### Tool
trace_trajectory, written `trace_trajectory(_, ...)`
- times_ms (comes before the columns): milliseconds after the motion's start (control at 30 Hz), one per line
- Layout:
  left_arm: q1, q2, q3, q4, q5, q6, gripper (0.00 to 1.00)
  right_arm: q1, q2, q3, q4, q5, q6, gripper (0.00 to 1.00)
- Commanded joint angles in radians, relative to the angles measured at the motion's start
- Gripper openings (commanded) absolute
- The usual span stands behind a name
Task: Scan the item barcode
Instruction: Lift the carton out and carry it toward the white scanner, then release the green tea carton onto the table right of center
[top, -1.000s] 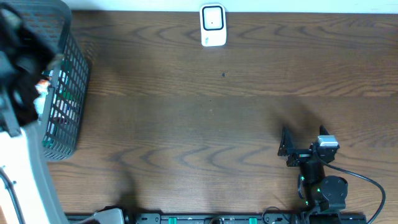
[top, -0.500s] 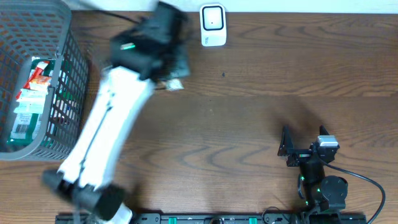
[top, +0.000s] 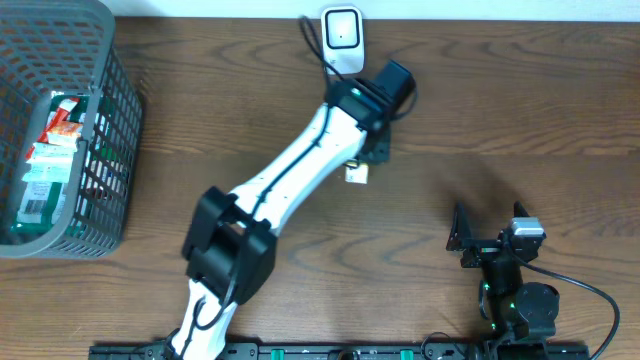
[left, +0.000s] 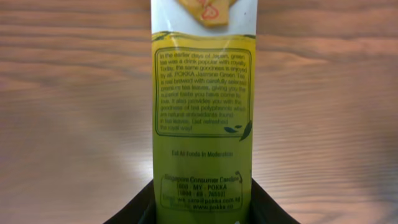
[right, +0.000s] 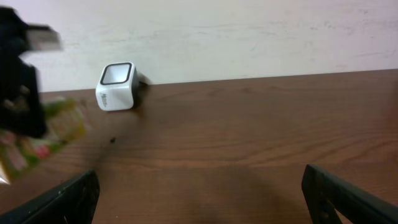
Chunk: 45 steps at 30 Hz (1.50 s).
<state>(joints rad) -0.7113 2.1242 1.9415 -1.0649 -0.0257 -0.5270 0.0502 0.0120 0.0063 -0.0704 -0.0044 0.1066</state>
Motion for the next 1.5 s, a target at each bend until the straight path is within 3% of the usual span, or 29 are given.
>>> trace_trajectory(0,-0.03,0.04,0.011,0.032,0.02,-0.009,0.35,0.004,-0.006,-0.001,-0.004,-0.001,0.012,0.99)
trace_trajectory(733,-0.205,0.204,0.009,0.373,0.041,-0.117,0.36,0.004,-0.006,-0.001,-0.004,-0.001,0.012,0.99)
trace_trajectory(900,-0.219,0.202,0.009,0.379,0.041,-0.095,0.63,0.004,-0.006,-0.001,-0.004,-0.001,0.012,0.99)
trace_trajectory(1033,-0.219,0.194,0.025,0.367,0.041,-0.059,0.76,0.004,-0.006,-0.001,-0.004,-0.001,0.012,0.99)
trace_trajectory(1267,-0.202,0.1,0.042,0.356,0.023,-0.004,0.8,0.004,-0.006,-0.001,-0.004,-0.001,0.012,0.99)
trace_trajectory(1467,-0.12,-0.047,0.044,0.237,-0.023,0.048,0.8,0.004,-0.006,-0.001,-0.004,-0.001,0.012,0.99)
